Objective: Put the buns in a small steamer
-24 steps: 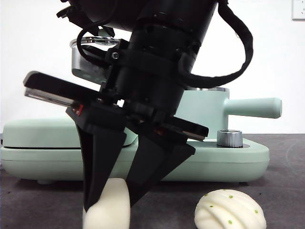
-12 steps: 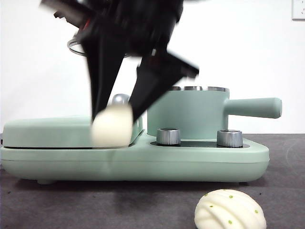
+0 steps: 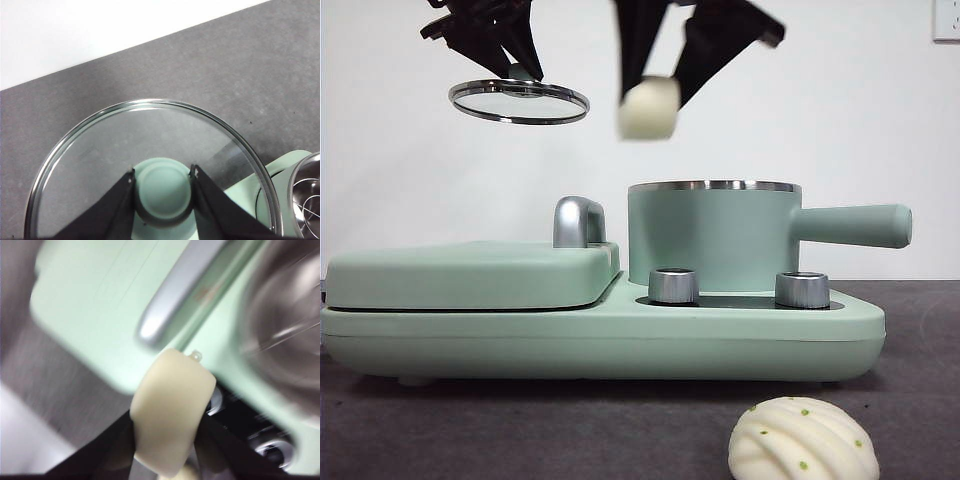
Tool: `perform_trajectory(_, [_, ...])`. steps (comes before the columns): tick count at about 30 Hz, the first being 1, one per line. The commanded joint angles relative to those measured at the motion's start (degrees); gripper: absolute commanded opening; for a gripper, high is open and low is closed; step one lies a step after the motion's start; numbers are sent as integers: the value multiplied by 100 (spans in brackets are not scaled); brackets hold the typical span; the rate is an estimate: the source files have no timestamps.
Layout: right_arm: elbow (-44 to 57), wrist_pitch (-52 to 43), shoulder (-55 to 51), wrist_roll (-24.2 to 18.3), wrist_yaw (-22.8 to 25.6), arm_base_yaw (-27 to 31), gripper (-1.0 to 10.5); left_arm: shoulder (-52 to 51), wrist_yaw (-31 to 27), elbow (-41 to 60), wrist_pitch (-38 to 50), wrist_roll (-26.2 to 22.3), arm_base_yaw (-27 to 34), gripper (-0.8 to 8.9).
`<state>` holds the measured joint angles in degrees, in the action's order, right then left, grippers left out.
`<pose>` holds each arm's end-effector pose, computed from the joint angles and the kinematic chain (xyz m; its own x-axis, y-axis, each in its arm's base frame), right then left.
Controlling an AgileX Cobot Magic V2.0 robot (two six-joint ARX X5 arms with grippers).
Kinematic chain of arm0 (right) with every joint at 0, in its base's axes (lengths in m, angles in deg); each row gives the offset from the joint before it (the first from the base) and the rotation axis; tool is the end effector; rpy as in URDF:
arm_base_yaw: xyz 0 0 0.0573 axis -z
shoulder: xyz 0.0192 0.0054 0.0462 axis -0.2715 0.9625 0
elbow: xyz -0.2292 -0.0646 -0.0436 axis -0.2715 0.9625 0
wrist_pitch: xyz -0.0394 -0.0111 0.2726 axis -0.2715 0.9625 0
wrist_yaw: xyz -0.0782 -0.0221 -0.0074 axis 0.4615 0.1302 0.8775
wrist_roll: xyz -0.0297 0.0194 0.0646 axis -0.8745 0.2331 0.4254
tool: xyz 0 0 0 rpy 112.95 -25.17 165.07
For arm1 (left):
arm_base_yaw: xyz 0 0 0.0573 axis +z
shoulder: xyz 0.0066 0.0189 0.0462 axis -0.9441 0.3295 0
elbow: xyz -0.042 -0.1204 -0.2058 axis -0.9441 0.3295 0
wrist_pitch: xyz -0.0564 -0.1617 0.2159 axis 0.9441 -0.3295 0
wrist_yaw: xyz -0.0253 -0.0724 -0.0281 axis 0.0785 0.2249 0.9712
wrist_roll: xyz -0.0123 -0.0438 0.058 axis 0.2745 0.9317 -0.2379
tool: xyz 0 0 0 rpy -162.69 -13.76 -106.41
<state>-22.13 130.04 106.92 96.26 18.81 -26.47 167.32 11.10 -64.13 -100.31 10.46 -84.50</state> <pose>0.2689 0.2558 0.2976 0.2254 0.4084 -0.8845 -0.5177 0.8193 0.2464 0.4312 -0.1198 0.3746 0.6937 -0.4160 -0.5880 0.4890 0.8714 -0.0395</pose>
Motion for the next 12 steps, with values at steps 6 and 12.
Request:
perform_trajectory(6, [-844, 63, 634, -660, -52, 824, 159, -46, 48, -232, 146, -39, -11, 15])
perform_trajectory(12, [-1139, 33, 1309, -850, -55, 1113, 159, -46, 48, -232, 131, -39, -11, 15])
